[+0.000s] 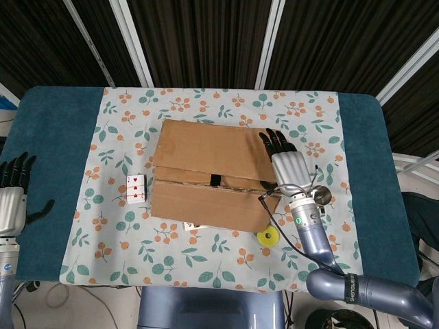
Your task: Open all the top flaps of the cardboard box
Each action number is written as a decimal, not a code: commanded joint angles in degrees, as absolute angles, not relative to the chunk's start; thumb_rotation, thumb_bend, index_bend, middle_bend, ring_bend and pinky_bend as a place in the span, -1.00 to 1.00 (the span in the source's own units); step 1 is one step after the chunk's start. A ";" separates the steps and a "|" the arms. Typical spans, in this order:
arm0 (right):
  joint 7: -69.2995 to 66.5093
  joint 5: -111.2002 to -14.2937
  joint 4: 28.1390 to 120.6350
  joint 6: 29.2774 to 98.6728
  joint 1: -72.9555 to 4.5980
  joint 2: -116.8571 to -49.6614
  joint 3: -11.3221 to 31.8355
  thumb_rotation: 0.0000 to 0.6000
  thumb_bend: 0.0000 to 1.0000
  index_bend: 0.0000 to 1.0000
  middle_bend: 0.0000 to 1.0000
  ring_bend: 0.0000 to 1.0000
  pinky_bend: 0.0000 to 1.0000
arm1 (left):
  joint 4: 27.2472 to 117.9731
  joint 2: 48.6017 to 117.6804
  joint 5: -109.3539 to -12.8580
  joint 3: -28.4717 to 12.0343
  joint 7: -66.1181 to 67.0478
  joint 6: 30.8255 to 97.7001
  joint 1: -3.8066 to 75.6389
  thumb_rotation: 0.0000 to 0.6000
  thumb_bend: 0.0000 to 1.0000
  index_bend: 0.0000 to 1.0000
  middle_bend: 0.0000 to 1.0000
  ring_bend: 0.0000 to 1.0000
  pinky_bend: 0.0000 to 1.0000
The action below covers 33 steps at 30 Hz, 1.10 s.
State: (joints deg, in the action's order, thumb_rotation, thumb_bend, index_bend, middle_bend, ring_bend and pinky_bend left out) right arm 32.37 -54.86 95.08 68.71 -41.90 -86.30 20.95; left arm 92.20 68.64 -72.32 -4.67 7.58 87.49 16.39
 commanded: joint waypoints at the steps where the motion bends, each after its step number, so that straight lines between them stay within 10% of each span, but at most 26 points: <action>1: 31.75 -54.70 94.10 68.56 -42.55 -86.86 21.44 1.00 -0.47 -1.00 -1.00 -1.00 -0.51 | 91.84 68.79 -72.19 -4.89 7.59 86.96 16.19 1.00 -0.61 -1.00 -1.00 -1.00 -1.00; 18: 31.97 -52.56 90.73 68.30 -49.05 -85.64 29.86 1.00 -0.44 -1.00 -1.00 -1.00 -0.51 | 89.73 69.97 -70.30 -5.45 6.97 81.97 15.43 1.00 -0.61 -1.00 -1.00 -1.00 -1.00; 33: 32.93 -42.52 65.40 57.60 -62.97 -89.15 37.32 1.00 -0.44 -1.00 -1.00 -1.00 -0.51 | 89.32 70.31 -70.15 -6.35 7.26 80.50 15.15 1.00 -0.61 -1.00 -1.00 -1.00 -1.00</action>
State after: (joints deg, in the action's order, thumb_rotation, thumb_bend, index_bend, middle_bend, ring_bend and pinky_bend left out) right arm 32.77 -45.51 71.47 60.88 -59.38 -87.58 35.69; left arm 89.34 70.30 -70.17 -6.33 7.25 80.52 15.17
